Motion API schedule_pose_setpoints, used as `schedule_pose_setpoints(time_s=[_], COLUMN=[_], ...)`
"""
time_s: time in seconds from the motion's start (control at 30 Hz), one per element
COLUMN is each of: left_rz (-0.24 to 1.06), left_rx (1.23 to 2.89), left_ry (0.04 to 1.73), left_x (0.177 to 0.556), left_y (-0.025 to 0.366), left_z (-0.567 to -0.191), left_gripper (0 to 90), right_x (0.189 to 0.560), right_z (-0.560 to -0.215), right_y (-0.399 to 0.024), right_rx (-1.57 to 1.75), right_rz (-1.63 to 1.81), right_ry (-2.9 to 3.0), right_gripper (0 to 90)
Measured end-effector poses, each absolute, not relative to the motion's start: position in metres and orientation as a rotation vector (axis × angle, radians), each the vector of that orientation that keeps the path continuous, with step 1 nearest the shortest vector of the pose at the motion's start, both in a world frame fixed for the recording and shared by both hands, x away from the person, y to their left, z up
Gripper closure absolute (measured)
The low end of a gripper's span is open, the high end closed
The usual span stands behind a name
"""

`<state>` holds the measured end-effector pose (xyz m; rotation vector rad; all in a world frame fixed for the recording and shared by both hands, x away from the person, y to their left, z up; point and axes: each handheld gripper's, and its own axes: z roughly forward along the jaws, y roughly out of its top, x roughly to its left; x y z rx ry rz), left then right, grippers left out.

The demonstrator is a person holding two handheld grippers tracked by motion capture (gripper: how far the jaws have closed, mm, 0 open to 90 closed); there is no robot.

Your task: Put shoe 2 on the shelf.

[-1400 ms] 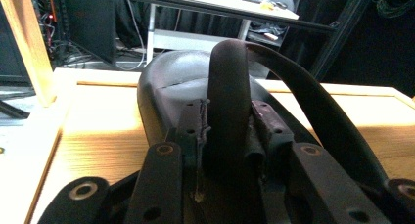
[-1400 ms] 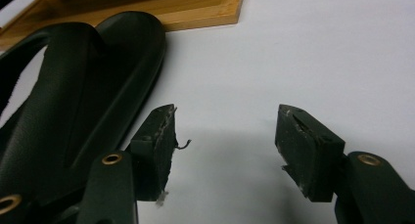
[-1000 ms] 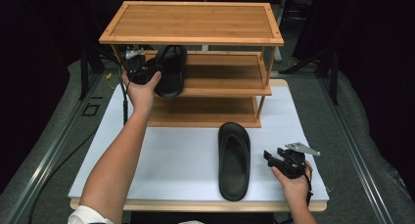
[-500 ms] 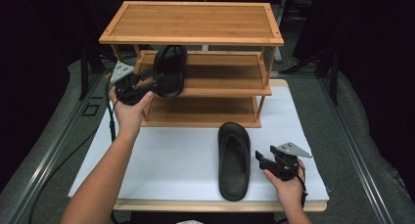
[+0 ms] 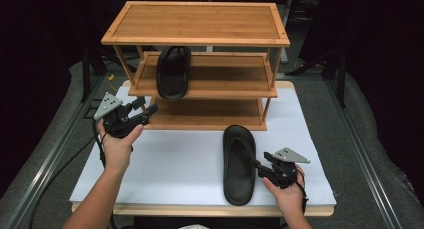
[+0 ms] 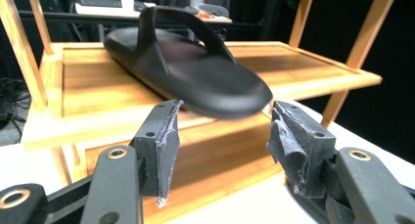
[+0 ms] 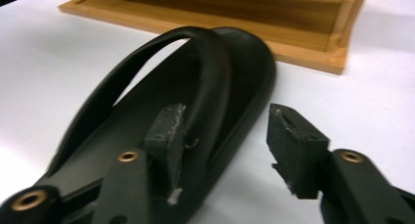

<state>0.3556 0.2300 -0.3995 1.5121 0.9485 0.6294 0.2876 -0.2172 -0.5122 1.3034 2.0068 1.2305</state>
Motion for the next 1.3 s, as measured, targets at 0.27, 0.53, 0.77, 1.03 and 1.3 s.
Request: schedule_pose_setpoints(time_s=[0.27, 0.53, 0.77, 1.03, 1.3], left_rz=[0.626, 0.594, 0.592, 0.599, 0.588], left_rx=[1.538, 1.551, 1.556, 1.569, 1.555], left_ry=[0.976, 0.967, 0.984, 0.985, 0.999], left_x=[0.353, 0.355, 0.357, 0.358, 0.359], left_y=[0.242, 0.239, 0.238, 0.237, 0.237], left_z=[-0.415, -0.418, -0.421, -0.424, -0.427], left_gripper=[44.0, 43.8, 43.8, 43.8, 43.8], right_x=[0.289, 0.291, 0.291, 0.305, 0.299], right_z=[-0.517, -0.521, -0.517, -0.519, -0.519], right_y=[-0.204, -0.203, -0.215, -0.217, -0.224], right_rx=[1.29, 1.298, 1.34, 1.303, 1.316], right_rz=[1.216, 1.174, 1.157, 1.162, 1.15], right_ry=[2.086, 2.136, 2.08, 2.068, 2.048], right_gripper=[51.3, 64.3, 76.3, 78.9, 66.3])
